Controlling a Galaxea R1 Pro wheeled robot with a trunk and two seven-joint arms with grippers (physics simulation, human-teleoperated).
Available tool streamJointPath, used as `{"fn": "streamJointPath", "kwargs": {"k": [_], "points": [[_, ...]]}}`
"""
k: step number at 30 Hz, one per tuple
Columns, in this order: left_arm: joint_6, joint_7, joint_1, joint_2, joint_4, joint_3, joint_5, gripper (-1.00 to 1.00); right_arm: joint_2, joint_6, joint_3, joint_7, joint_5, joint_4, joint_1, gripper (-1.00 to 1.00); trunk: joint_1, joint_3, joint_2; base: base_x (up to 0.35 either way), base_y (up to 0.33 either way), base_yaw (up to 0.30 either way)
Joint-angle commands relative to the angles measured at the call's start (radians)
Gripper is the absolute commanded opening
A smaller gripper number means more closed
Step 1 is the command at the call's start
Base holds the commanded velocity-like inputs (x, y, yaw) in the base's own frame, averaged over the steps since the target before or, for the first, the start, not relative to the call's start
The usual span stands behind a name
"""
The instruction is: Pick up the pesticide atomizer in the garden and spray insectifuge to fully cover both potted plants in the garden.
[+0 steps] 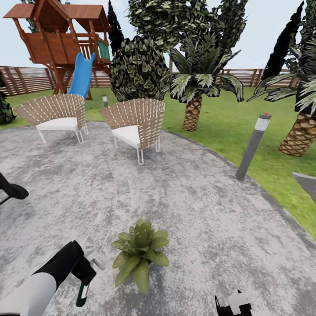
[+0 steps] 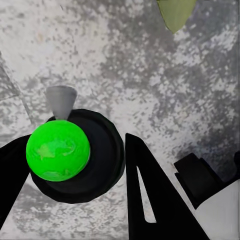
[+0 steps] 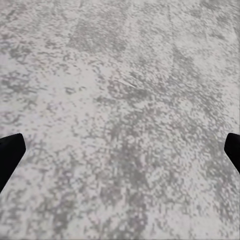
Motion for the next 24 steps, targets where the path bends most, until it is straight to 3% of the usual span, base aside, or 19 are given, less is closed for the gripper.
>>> {"fn": "streamJointPath", "kwargs": {"k": [1,6,13,19,24], "points": [[0.005,-0.006,0.0,0.0,-0.002,-0.003,-0.004,-1.0,0.0,-0.002,-0.004,-0.007,0.011,0.001,-0.001,1.0,0.0,-0.001,0.0,0.0,0.0,0.047],[0.007,-0.005,0.0,-0.004,-0.002,-0.002,-0.004,-1.0,0.0,-0.002,-0.004,-0.007,0.011,0.001,-0.001,1.0,0.0,-0.001,0.0,0.038,-0.043,0.009],[0.007,-0.004,0.0,-0.005,-0.003,0.001,-0.004,-1.0,0.0,-0.002,-0.004,-0.007,0.011,0.001,-0.001,1.0,0.0,-0.001,0.0,0.112,-0.226,0.0],[0.007,-0.006,-0.005,0.002,-0.003,-0.001,-0.005,-1.0,0.0,-0.002,-0.004,-0.007,0.011,0.001,-0.001,1.0,0.0,-0.001,0.0,-0.132,-0.181,0.015],[0.076,-0.019,-0.013,0.006,-0.013,-0.002,-0.008,-1.0,0.0,-0.002,-0.004,-0.007,0.011,0.001,-0.001,1.0,0.0,-0.001,0.0,-0.04,-0.011,0.209]]}}
